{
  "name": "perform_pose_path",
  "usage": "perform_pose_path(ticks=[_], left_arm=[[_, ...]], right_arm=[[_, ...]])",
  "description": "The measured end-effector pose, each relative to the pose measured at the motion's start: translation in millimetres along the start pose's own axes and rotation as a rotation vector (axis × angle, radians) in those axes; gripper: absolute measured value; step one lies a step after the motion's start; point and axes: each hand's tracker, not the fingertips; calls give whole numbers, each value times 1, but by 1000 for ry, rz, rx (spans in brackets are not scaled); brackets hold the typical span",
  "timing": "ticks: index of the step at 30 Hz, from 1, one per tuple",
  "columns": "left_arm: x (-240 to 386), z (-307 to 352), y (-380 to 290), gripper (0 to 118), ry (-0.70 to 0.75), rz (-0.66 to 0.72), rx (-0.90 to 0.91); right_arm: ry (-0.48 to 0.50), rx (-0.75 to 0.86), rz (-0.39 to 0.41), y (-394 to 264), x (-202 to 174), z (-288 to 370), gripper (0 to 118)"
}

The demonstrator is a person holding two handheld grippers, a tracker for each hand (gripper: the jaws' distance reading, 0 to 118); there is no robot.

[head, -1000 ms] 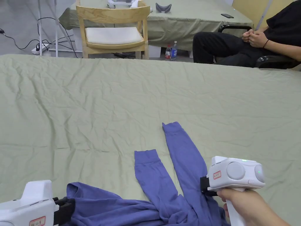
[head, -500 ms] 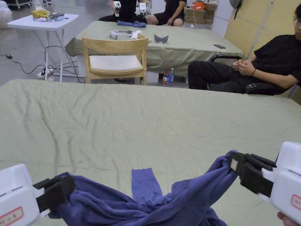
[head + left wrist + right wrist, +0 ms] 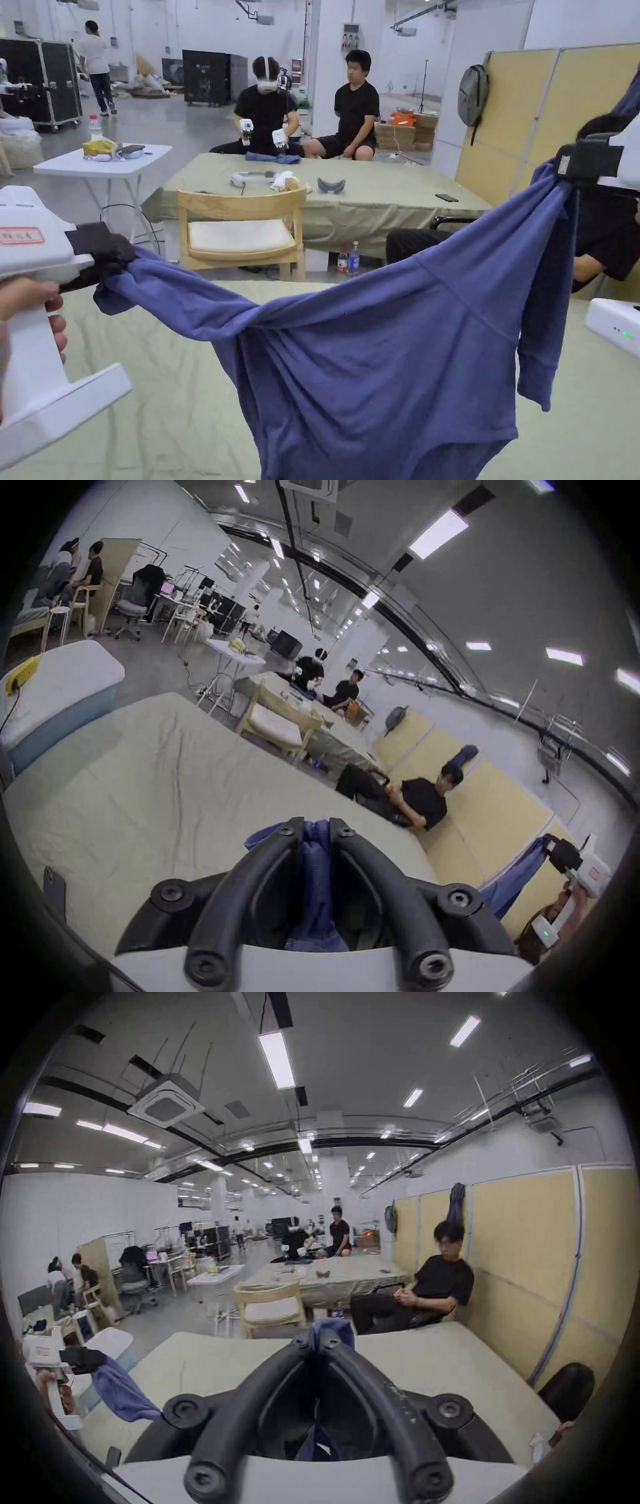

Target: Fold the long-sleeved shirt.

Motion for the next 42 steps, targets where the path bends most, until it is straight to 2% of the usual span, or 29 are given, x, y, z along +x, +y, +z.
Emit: perform_pose_path(ticks=[5, 10, 14, 19, 25, 30, 32, 36, 42], left_arm=[[45, -42, 81, 12, -39, 34, 59], [79, -91, 127, 12, -10, 4, 81], [87, -127, 145, 12, 27, -2, 88], [74, -173, 137, 12, 84, -14, 76], [33, -242, 74, 12, 174, -82, -36], [-16, -291, -20, 12, 205, -209, -182], [-40, -301, -57, 12, 231, -215, -251], [-93, -293, -117, 12, 284, -162, -342], [-147, -233, -160, 12, 308, -110, -405]], right_arm=[[-37, -18, -73, 71, 2, -65, 2], [-87, -22, -78, 112, -10, -120, 2], [-124, -30, -109, 122, -10, -156, 2], [-147, -80, -99, 102, -7, -200, 2], [-147, -227, 1, 12, -8, -266, 2], [-121, -404, 83, -114, -10, -314, 2], [-127, -471, 97, -165, -9, -319, 2], [-113, -591, 106, -255, 0, -306, 2], [-77, -641, 104, -322, 19, -234, 2]])
